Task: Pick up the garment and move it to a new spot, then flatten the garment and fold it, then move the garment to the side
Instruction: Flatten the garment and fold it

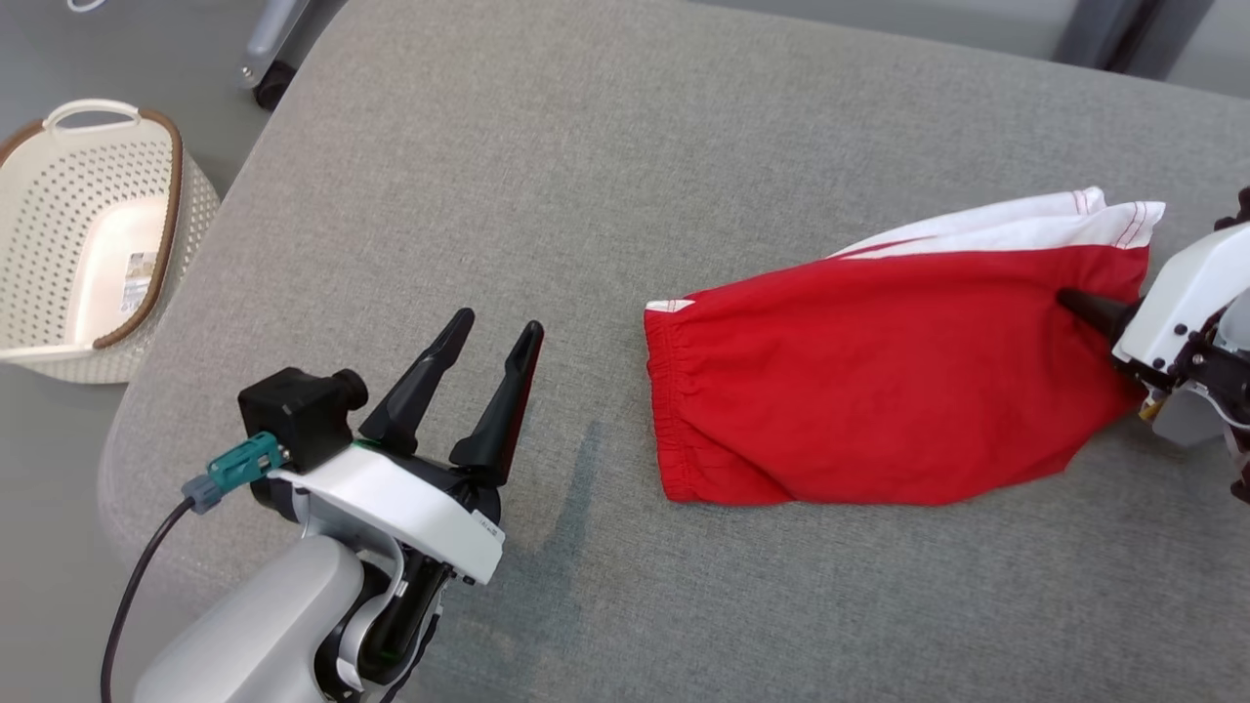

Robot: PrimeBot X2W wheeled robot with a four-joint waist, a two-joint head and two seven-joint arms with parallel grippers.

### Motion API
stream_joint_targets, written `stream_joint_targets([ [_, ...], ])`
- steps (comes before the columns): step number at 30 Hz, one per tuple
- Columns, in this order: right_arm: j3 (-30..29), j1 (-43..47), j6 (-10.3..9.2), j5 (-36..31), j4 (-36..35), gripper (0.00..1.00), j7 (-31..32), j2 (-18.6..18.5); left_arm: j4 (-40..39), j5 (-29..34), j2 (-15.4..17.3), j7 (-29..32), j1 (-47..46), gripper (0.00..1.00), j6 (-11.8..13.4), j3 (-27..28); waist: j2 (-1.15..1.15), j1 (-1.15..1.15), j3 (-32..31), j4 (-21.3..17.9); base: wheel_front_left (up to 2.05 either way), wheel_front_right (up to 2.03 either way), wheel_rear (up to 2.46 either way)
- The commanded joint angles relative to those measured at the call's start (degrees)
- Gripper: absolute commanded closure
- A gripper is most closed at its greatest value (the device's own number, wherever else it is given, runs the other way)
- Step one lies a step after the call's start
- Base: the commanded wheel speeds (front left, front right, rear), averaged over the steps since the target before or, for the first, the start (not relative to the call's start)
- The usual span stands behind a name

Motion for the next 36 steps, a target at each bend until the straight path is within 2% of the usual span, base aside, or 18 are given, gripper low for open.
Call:
stream_joint_targets([
  [1,-0.11,1.52,0.04,0.95,-0.15,1.0,-1.1,-0.56,-0.06,0.91,-0.15,-0.34,1.5,0.0,0.51,1.2,0.0,0.0,-1.58,-1.04,0.0,0.0,0.0],
  [5,-0.32,3.97,0.04,2.63,-0.93,1.0,-1.97,-1.06,-0.52,1.88,-0.58,-0.4,3.57,0.0,1.35,3.89,0.0,0.0,-4.71,-3.08,0.0,0.0,0.0],
  [10,-0.16,8.14,0.04,4.62,-2.95,1.0,-2.91,-1.74,-1.01,8.08,-0.2,-0.42,6.97,0.0,3.52,7.39,0.0,0.0,-8.64,-6.43,0.0,0.0,0.0],
  [15,-0.32,13.37,0.04,6.58,-6.63,1.0,-4.53,-3.02,-1.4,12.19,-1.96,-0.37,11.61,0.0,4.56,11.6,0.0,0.0,-11.56,-9.07,0.0,0.0,0.0],
  [19,-0.58,17.31,0.04,7.36,-9.49,1.0,-5.88,-4.97,-1.29,14.28,-3.44,-0.38,15.17,0.0,3.29,14.3,0.0,0.0,-12.83,-10.17,0.0,0.0,0.0],
  [26,-1.27,20.11,0.04,7.24,-12.16,1.0,-6.54,-7.11,0.23,16.41,-5.84,-0.37,18.13,0.0,1.49,15.56,0.0,0.0,-14.48,-10.29,0.0,0.0,0.0],
  [36,0.23,16.74,0.04,4.73,-16.56,1.0,-4.59,-2.45,2.91,17.22,-8.57,-0.38,18.6,0.0,-0.75,15.29,0.0,0.0,-15.58,-6.22,0.0,0.0,0.0],
])
